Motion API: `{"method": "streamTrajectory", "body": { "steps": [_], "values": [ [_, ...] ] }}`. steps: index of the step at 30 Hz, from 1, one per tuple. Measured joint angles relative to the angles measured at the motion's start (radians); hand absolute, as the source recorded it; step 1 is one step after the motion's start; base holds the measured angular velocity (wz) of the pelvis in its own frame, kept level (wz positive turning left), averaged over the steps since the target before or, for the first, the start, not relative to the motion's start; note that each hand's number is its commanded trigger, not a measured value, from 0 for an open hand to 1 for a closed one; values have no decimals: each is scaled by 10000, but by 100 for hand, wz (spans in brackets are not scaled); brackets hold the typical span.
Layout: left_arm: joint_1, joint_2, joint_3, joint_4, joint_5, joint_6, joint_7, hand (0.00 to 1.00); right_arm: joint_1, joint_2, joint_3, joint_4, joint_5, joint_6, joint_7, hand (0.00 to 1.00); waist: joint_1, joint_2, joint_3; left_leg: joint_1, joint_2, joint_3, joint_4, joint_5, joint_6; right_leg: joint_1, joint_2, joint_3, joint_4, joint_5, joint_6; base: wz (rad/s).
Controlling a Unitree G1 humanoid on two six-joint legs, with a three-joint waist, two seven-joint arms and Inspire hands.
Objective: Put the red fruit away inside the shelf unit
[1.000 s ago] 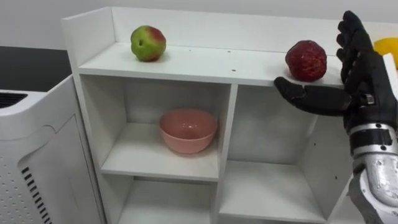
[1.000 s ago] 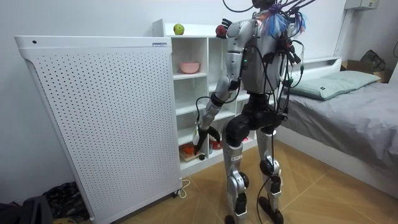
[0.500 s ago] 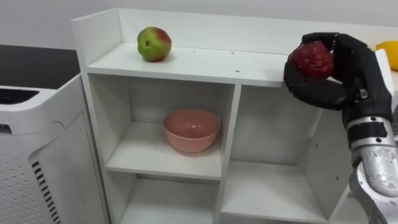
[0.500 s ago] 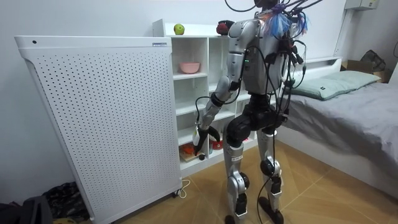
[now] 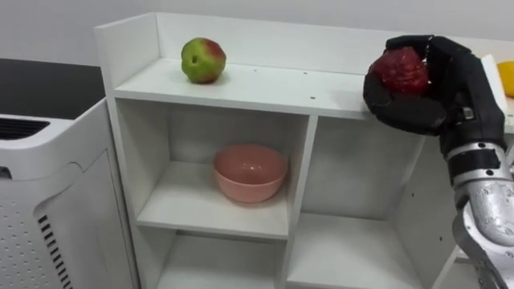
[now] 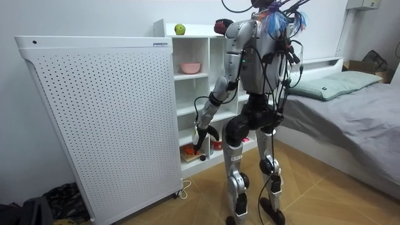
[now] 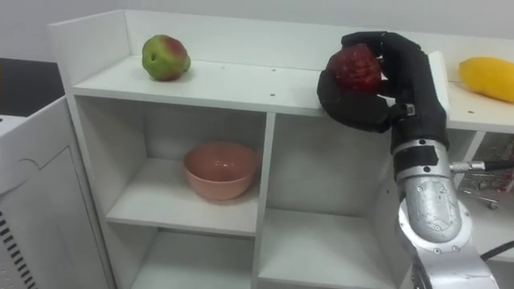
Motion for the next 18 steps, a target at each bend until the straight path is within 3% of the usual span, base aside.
{"method": "streamTrajectory", "body": {
  "steps": [1,2,3,4,5,6,7,9,12,15,18],
  "values": [
    [3,8,-42,12,-57,-107,39,0,117,2,154,-236,0,0,183,100,14,181,72,91,170,-454,-7,19,23,-456,97,113,657,-225,-199,-30],
    [-1,57,-48,41,-52,-201,73,0,185,28,236,-395,-18,0,268,100,64,223,61,110,272,-792,-11,18,22,-710,360,481,568,-309,-373,-64],
    [0,246,61,137,-42,-344,173,0,270,130,546,-787,-69,7,423,100,172,159,6,19,382,-1082,17,-1,-11,-1091,886,1039,-716,336,-762,-44],
    [-15,206,164,457,-49,-359,298,0,547,131,858,-1187,-39,-1,561,100,-20,294,-59,-55,553,-772,-8,-27,-337,-1011,1022,599,-804,1010,-997,-21],
    [-22,203,137,570,-85,-361,292,0,713,141,973,-1315,-21,-2,579,100,-165,286,-62,-43,559,-350,-50,16,-449,-932,967,521,-794,1015,-1004,29],
    [-10,140,-4,658,-197,-365,273,0,911,165,1126,-1451,-34,2,666,100,-312,368,-74,15,605,588,-241,88,-535,-793,930,562,-792,1014,-1002,33],
    [-24,128,-132,651,-288,-370,241,0,990,260,1176,-1501,-8,4,777,100,-367,422,-77,50,689,1259,-379,162,-446,-743,922,611,-784,994,-972,24],
    [-50,129,-185,651,-287,-371,250,0,989,282,1181,-1535,124,6,1136,100,-290,402,-75,71,650,1509,-449,229,-333,-757,917,706,-796,979,-946,7],
    [132,140,-211,680,-430,-363,280,0,993,404,1250,-1724,536,1,1622,100,-159,361,-57,-72,455,1509,-360,243,-207,-794,870,728,-790,955,-907,5],
    [348,119,-404,570,-575,-362,307,0,1025,547,1373,-2108,943,-15,1857,100,-176,399,-46,-318,375,1506,-220,282,-234,-988,773,706,-744,915,-719,11],
    [414,110,-627,645,-590,-369,419,0,1192,856,1575,-1848,935,-166,2078,100,-145,498,-28,-623,312,1493,80,353,-172,-1223,686,635,-559,1006,-741,3]
  ]
}}
